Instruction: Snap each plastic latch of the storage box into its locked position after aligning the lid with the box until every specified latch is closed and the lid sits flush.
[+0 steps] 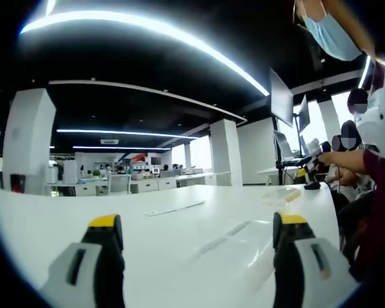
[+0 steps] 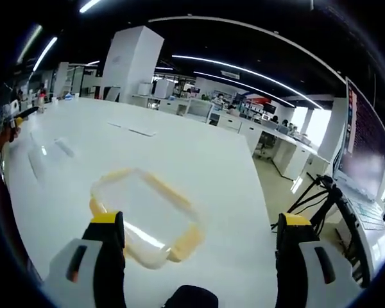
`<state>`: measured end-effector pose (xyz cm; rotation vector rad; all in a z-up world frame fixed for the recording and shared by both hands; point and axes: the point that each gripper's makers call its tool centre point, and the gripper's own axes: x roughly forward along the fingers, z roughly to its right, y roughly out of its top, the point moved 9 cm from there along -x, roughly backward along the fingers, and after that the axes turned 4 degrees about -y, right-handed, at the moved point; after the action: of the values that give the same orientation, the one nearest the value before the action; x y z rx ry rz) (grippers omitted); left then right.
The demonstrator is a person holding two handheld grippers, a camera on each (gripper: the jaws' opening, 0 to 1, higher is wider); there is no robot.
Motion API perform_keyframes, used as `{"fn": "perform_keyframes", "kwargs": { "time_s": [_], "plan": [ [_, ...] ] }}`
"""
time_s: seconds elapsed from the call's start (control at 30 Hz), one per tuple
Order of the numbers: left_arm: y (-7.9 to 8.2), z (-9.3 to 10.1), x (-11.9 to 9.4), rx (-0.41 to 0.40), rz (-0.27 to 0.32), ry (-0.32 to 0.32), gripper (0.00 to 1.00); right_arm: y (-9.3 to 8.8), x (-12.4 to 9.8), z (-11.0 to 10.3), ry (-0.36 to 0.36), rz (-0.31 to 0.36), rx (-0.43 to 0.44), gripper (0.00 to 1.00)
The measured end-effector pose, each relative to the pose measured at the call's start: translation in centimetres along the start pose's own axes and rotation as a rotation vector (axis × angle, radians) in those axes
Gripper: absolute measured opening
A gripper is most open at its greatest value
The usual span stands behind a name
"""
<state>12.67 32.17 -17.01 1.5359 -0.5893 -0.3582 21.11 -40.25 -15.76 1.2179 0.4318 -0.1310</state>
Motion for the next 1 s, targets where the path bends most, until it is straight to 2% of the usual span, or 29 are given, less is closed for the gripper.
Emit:
{"fn": "perform_keyframes", "kwargs": {
  "time_s": [1.0],
  "plan": [
    [-0.01,0.64,0.33,0.011,-0.015,-0.008,0.97,-0.84,0.45,0.96,0.016,-0.058,-0.043,1.00]
  ]
}}
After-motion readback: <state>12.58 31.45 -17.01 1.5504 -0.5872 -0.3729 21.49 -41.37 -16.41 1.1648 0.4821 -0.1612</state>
